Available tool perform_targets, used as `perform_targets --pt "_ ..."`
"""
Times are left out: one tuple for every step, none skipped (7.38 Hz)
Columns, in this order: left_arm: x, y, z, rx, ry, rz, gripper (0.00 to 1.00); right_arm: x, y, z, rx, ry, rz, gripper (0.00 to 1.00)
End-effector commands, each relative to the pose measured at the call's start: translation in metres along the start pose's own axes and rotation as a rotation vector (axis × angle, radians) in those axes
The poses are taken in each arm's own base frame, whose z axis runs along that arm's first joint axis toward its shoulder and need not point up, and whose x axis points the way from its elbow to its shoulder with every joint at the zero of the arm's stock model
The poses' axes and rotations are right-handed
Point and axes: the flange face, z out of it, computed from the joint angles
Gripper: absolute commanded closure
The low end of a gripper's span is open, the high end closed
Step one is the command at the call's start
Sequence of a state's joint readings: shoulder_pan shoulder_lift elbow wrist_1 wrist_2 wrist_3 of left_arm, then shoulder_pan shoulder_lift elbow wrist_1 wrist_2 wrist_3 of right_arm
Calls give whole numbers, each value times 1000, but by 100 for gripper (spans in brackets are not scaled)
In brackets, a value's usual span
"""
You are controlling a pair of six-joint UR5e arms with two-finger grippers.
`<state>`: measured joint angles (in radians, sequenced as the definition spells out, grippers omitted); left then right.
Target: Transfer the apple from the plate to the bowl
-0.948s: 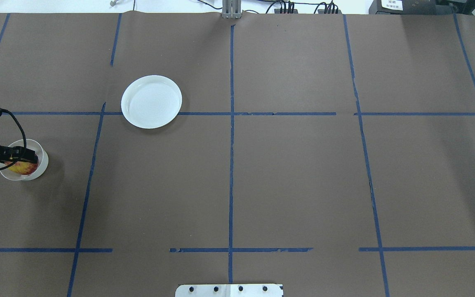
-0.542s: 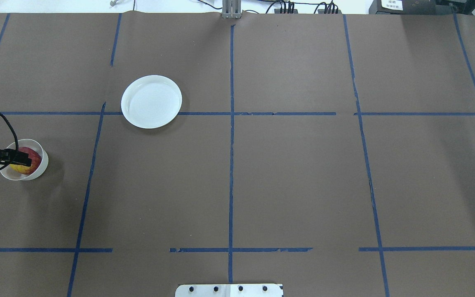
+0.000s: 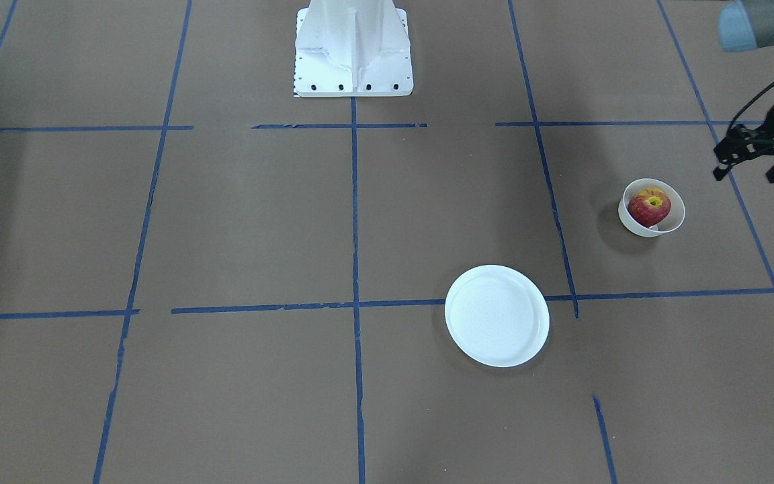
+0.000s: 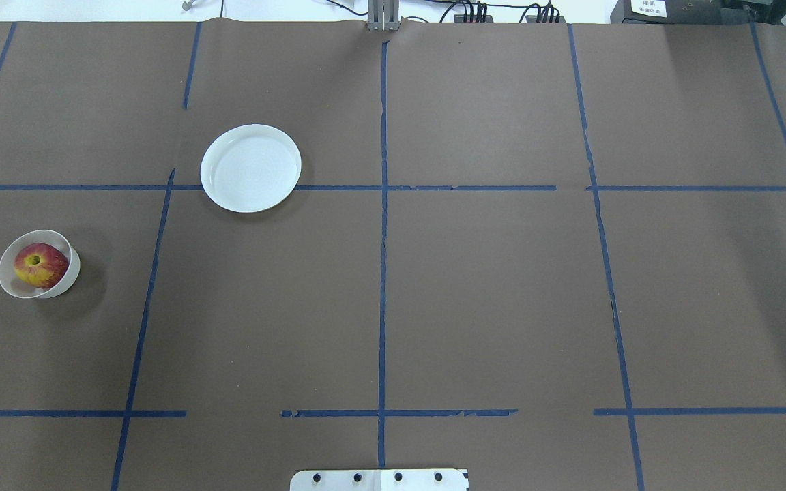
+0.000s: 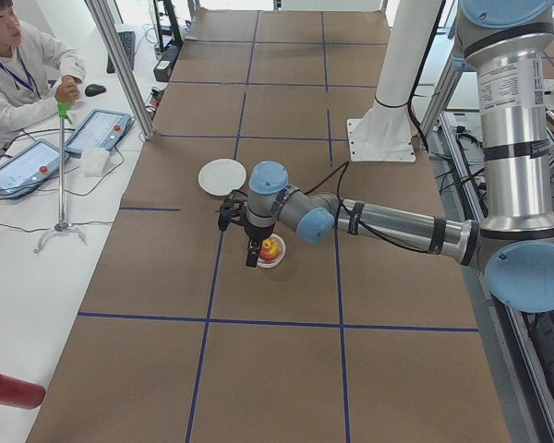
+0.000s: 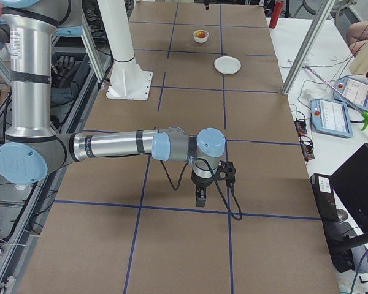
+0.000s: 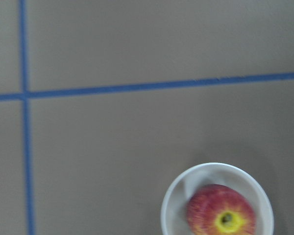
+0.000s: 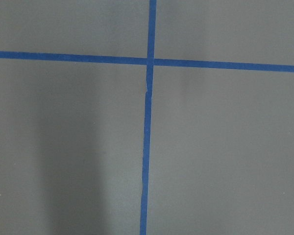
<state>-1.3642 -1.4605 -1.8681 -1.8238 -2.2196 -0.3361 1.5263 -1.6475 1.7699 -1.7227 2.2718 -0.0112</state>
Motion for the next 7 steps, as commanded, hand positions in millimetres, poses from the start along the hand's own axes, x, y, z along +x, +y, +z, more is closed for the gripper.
perform_targets --pt "-98 -21 -18 -33 13 -25 1 0 0 0 -1 0 1 0" --pt "-152 -12 9 -80 58 -29 0 0 0 0 0 0 0 0" --pt "-162 -35 -1 -62 122 -65 0 0 0 0 0 0 0 0" --pt "-171 -11 10 -94 133 -89 0 0 0 0 -1 0 1 0" --pt "-169 14 9 -92 124 -88 0 0 0 0 -1 0 1 0" --pt "-183 65 18 -125 58 -104 0 0 0 0 0 0 0 0" --pt "-182 73 17 -96 52 -80 0 0 0 0 -1 0 1 0"
